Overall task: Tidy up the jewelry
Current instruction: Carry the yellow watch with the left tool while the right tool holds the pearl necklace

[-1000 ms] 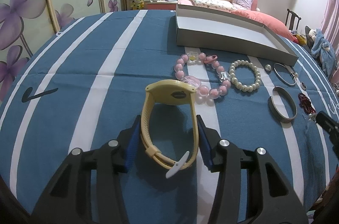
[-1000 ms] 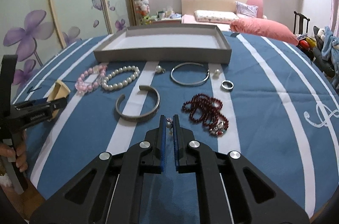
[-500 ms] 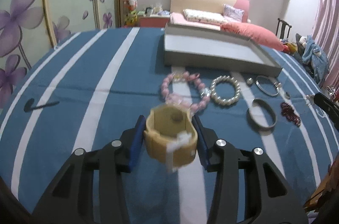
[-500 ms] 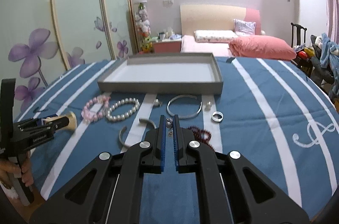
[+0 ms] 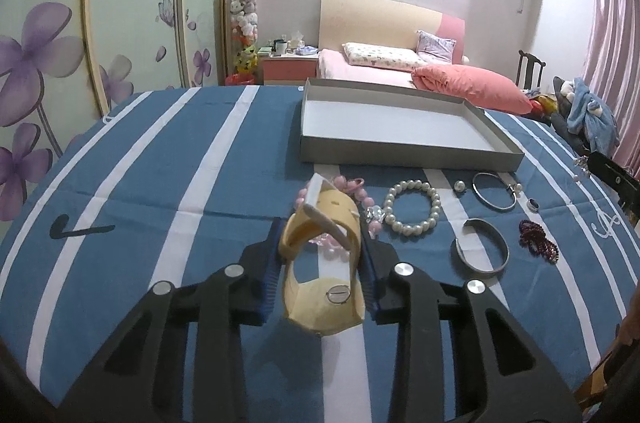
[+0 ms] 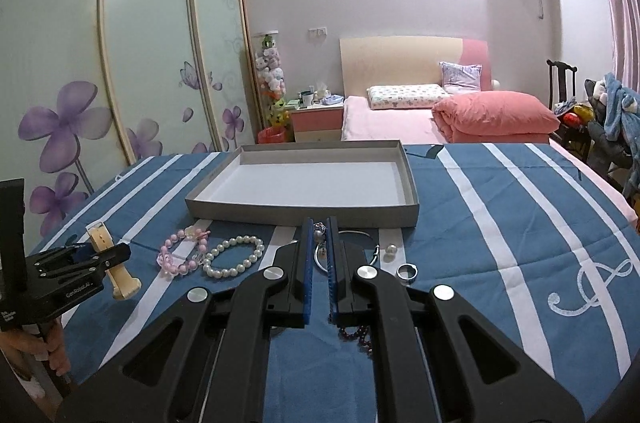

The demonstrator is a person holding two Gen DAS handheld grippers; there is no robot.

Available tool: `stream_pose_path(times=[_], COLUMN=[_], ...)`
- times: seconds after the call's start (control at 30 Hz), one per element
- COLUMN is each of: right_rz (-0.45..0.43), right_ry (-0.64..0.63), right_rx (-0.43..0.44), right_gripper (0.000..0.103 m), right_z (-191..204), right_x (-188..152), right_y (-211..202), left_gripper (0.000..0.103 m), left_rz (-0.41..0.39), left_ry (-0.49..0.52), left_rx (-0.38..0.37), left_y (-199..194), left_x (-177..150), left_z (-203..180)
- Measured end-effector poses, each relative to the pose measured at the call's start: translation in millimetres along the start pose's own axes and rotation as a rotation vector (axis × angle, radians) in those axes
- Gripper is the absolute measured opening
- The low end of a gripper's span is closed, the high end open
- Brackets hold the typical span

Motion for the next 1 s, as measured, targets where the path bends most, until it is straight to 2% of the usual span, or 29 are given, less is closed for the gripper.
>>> stream_pose_path(times=[0.53,0.83,1.0], right_rz=[0.032,0.056,0.060], right_ry=[0.001,-0.008,-0.006], right_rx=[0.010,0.031,0.031], right_gripper=[0.007,0.007,0.007], right_z=[5,12,11], right_x=[-8,-13,-15], right_y=[6,10,9], left_gripper=[0.033,0.033,0.033], left_rz=[0.004,-0.011,-0.001], left_ry=[-0.010,-0.048,-0.047], left_rx=[-0.016,-0.101,-0.085], left_y=[1,7,8], left_x=[-2,-7,-16], left_z=[3,0,1])
Point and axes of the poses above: each gripper's, at about its wrist camera, not at the fingertips, and y roughly the way its jaws point, z to its left, x to its top, the point moved 1 cm from there along y, roughly the way its jaws point, and after that the axes turned 3 degrees about -x, right-handed, at the moved point
